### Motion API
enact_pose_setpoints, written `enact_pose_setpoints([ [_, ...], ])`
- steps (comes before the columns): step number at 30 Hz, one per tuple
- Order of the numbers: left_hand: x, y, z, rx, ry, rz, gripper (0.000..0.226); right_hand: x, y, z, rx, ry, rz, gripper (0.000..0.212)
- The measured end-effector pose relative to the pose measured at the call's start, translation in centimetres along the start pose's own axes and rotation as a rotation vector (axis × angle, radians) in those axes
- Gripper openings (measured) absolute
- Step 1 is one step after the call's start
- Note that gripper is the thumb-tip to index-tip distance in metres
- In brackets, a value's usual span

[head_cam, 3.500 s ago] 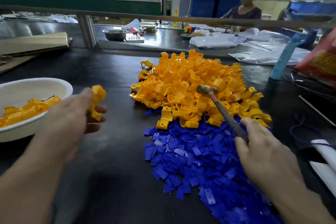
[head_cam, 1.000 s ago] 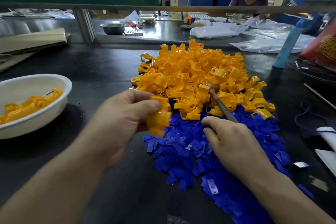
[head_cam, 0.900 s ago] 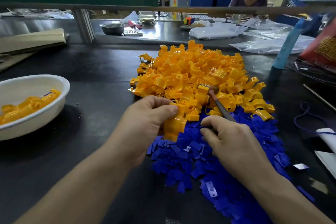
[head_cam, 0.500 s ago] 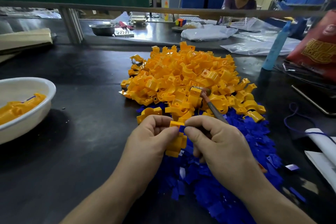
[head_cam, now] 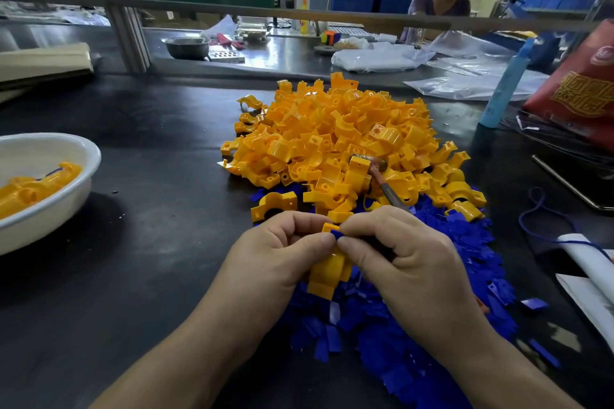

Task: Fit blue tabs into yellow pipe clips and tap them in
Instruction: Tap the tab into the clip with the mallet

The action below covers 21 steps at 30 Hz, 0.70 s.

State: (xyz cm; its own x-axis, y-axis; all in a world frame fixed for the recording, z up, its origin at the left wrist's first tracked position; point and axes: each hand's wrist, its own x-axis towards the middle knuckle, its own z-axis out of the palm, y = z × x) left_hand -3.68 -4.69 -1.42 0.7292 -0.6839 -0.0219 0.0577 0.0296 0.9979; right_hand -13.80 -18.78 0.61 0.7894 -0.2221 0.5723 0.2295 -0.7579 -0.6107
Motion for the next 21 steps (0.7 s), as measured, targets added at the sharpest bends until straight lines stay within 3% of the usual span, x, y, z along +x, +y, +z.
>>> enact_pose_setpoints([
  [5, -0.16, 0.08, 0.15, -0.022, -0.012, -0.019, 0.032, 0.12, 0.14, -0.17, -0.072, -0.021, -0.083, 0.013],
  [12, -0.38, 0.33, 0.21, 0.027, 0.003, 0.03, 0.029, 0.0, 0.06, -0.08, 0.19, -0.102, 0.299, 0.026],
  [14, -0.43, 0.27, 0.26, 0.039, 0.013, 0.034, 0.03, 0.1, 0.17, -0.05, 0.339, -0.151, 0.368, 0.018],
  [17, -0.48, 0.2, 0.32, 0.046, 0.027, 0.022, 0.028, 0.11, 0.25, 0.03, 0.442, -0.166, 0.405, 0.014],
  [21, -0.45, 0.15, 0.39, 0.04, 0.025, 0.023, 0.03, -0.09, 0.11, 0.14, 0.404, -0.132, 0.371, 0.013],
])
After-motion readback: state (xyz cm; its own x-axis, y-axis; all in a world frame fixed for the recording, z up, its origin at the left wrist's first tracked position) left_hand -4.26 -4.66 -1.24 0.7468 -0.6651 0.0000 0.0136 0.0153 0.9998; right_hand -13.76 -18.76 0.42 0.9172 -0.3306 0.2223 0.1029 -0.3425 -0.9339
